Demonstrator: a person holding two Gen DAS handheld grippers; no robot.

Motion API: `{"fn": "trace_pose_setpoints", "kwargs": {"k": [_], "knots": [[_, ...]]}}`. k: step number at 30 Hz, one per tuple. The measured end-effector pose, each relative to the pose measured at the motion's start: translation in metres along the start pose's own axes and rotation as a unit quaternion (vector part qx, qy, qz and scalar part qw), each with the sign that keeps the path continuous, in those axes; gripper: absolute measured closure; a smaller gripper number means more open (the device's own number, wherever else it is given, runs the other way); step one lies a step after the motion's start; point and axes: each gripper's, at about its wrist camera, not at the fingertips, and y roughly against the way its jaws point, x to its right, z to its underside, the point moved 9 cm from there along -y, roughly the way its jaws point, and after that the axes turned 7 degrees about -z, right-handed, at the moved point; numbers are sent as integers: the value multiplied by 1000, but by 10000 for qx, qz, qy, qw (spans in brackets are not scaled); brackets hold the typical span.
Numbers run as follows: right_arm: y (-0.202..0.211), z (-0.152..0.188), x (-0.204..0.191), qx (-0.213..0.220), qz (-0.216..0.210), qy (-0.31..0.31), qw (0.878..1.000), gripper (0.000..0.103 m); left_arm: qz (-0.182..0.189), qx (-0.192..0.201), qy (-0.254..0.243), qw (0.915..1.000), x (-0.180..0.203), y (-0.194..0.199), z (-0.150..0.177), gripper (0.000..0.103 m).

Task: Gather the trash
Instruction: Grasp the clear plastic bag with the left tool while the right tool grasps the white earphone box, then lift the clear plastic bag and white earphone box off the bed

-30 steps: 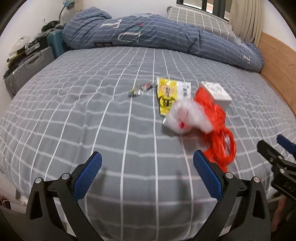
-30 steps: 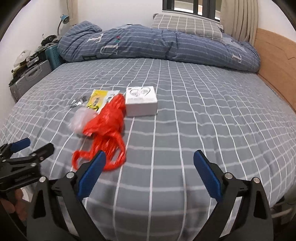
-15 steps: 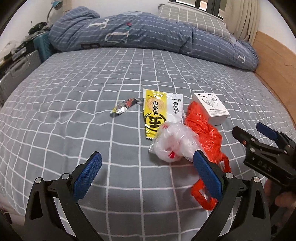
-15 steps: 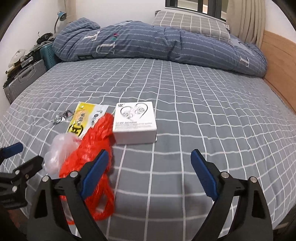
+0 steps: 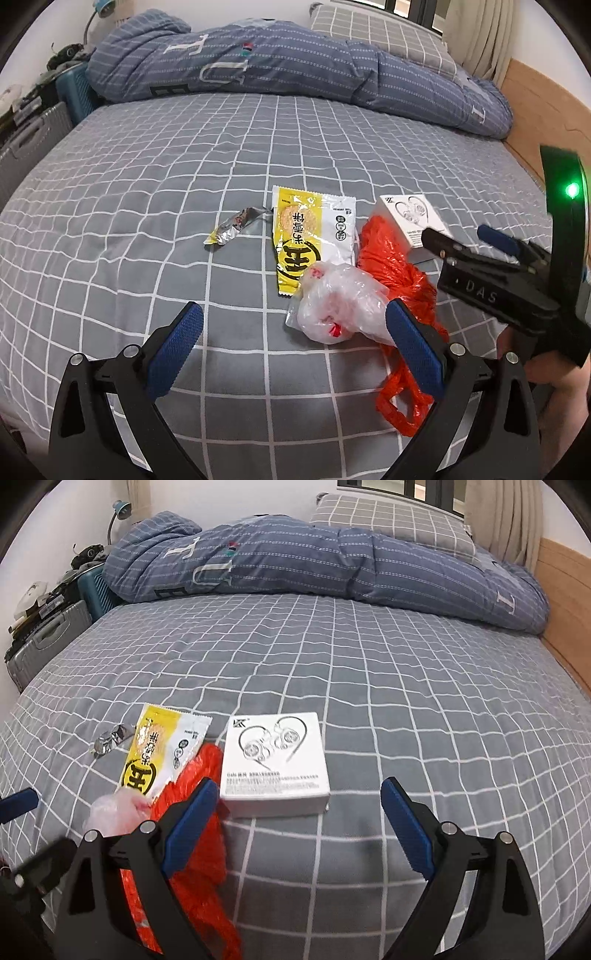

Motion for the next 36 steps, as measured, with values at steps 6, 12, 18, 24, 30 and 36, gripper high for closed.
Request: {"fn": "trace_pose_setpoints", "kwargs": {"k": [6, 12, 18, 24, 30, 36], "knots": [[-12, -5, -5, -114, -41, 67, 9999, 21, 76, -193, -67, 9998, 7, -19, 7, 10], [-21, -4, -8, -232, -134, 49, 9996, 23, 416, -348, -147, 9984, 21, -31, 13, 21], [-30, -1, -10, -358, -208, 28, 9991, 28, 569, -527, -301, 9965, 38, -43, 20, 39], [-36, 0, -9, -429, -297, -11, 9986, 33, 612, -489, -301, 9965, 43, -46, 20, 44], [-40, 3, -10, -491, -280, -24, 9984, 35, 641, -457, -254, 9966, 45, -47, 18, 49], [-40, 3, -10, -475, -247, 0, 9986, 36, 657, -447, -209, 9966, 44, -44, 19, 52]]}}
